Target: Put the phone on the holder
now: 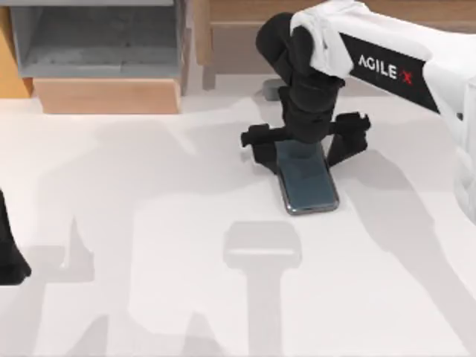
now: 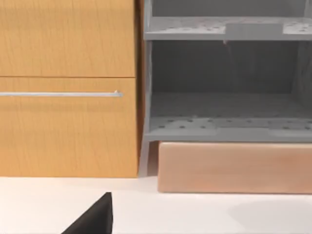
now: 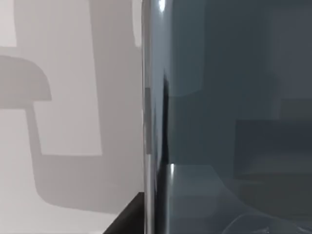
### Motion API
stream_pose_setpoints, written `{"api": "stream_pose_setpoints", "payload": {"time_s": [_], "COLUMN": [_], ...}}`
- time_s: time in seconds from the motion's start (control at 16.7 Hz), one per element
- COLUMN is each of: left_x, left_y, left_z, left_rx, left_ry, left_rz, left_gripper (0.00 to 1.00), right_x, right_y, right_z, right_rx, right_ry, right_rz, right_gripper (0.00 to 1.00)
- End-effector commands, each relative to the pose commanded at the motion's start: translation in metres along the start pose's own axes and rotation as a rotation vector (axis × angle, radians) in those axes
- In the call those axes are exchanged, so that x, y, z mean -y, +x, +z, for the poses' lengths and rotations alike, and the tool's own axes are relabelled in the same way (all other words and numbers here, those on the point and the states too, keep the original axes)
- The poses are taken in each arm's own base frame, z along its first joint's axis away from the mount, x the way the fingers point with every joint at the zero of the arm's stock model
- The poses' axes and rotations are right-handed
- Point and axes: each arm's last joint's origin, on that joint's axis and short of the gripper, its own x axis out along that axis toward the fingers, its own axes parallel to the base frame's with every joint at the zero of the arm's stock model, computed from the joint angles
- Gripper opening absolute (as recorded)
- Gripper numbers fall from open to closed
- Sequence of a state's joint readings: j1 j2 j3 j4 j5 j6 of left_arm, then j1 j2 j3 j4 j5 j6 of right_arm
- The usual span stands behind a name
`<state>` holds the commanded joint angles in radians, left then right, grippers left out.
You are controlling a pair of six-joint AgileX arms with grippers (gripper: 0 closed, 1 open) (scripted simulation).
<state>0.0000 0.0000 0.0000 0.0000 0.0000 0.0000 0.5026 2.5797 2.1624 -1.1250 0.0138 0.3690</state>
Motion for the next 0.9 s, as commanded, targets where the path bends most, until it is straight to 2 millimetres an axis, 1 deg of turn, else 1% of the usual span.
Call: {"api": "stream_pose_setpoints", "payload": {"time_s": [0.36, 0.42, 0.66, 0.84, 0.9], "left_x": [0.0, 0.0, 0.0, 0.0, 0.0], "left_y": [0.0, 0.0, 0.0, 0.0, 0.0], "left_z": [0.0, 0.0, 0.0, 0.0, 0.0], "left_rx": [0.0, 0.0, 0.0, 0.0, 0.0], "left_ry": [0.0, 0.0, 0.0, 0.0, 0.0], "left_rz": [0.0, 0.0, 0.0, 0.0, 0.0], "left_gripper": [1.0, 1.0, 1.0, 1.0, 1.0], "right_x": [0.0, 0.003, 0.002, 0.002, 0.002], "right_y": [0.0, -0.018, -0.026, -0.037, -0.038], "right_z": [0.0, 0.0, 0.0, 0.001, 0.001], "right_rx": [0.0, 0.029, 0.019, 0.029, 0.029], "right_ry": [0.0, 0.0, 0.0, 0.0, 0.0], "right_rz": [0.0, -0.004, -0.008, -0.004, -0.004], "right_gripper": [0.0, 0.0, 0.0, 0.0, 0.0]}}
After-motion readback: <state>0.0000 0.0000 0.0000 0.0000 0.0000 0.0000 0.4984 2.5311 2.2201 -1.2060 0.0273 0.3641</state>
